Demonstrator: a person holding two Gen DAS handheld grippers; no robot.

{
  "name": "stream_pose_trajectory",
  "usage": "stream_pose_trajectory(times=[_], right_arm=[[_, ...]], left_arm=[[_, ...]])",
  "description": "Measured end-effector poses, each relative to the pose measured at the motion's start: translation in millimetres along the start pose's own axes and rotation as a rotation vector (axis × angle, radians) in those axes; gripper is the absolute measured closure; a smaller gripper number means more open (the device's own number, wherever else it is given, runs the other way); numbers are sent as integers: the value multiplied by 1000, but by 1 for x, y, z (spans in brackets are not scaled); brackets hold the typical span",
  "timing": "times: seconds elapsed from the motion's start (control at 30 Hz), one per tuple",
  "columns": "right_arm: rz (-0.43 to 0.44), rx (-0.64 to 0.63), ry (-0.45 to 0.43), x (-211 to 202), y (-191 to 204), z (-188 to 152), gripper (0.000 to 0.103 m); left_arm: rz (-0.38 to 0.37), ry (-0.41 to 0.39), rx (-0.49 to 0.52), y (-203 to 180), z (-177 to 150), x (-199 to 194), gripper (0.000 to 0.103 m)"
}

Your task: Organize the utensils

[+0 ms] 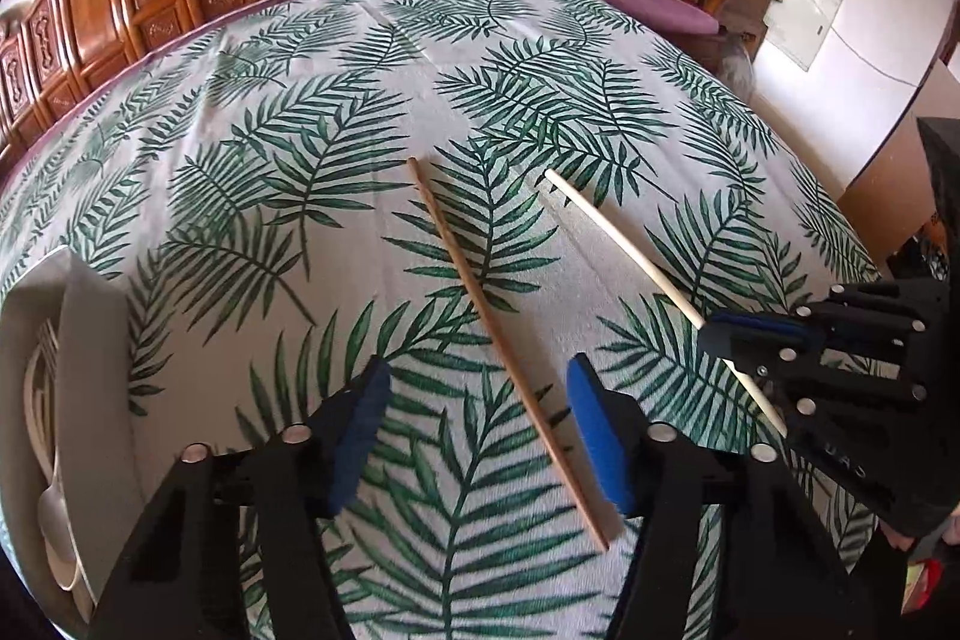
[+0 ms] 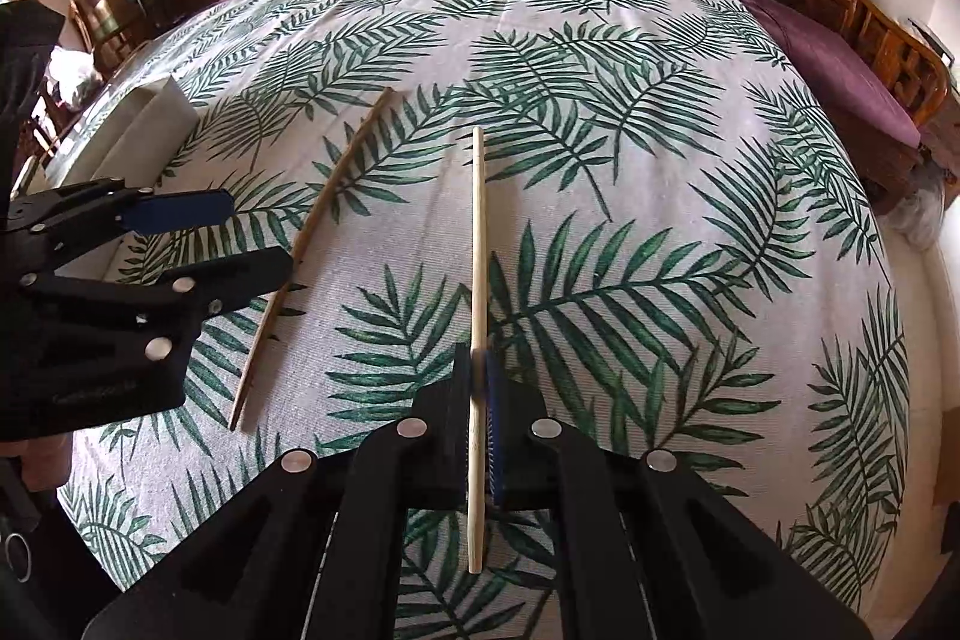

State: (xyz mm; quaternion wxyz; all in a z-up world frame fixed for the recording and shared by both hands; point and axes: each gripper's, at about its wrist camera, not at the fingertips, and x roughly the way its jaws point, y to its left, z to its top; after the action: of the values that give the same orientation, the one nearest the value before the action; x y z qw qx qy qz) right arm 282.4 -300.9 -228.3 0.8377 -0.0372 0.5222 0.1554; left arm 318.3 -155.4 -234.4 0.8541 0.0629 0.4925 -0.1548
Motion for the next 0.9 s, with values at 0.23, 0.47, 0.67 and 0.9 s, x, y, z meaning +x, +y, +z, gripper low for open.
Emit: stream_pose_trajectory(times=[0.23, 0.47, 0.67, 0.9], right_arm=[[-3, -2, -6, 0, 0, 0, 97], [-2, -1, -8, 0, 0, -1, 97], [-3, -2, -10, 0, 0, -1, 97], [-16, -7, -20, -3, 0, 1, 97]], left_arm=[[-12, 21, 8, -9, 6, 11, 68], [5, 35, 15, -14, 7, 17, 82], [-2, 38, 1, -11, 6, 17, 99], [-12, -1, -9, -5, -4, -9, 99]])
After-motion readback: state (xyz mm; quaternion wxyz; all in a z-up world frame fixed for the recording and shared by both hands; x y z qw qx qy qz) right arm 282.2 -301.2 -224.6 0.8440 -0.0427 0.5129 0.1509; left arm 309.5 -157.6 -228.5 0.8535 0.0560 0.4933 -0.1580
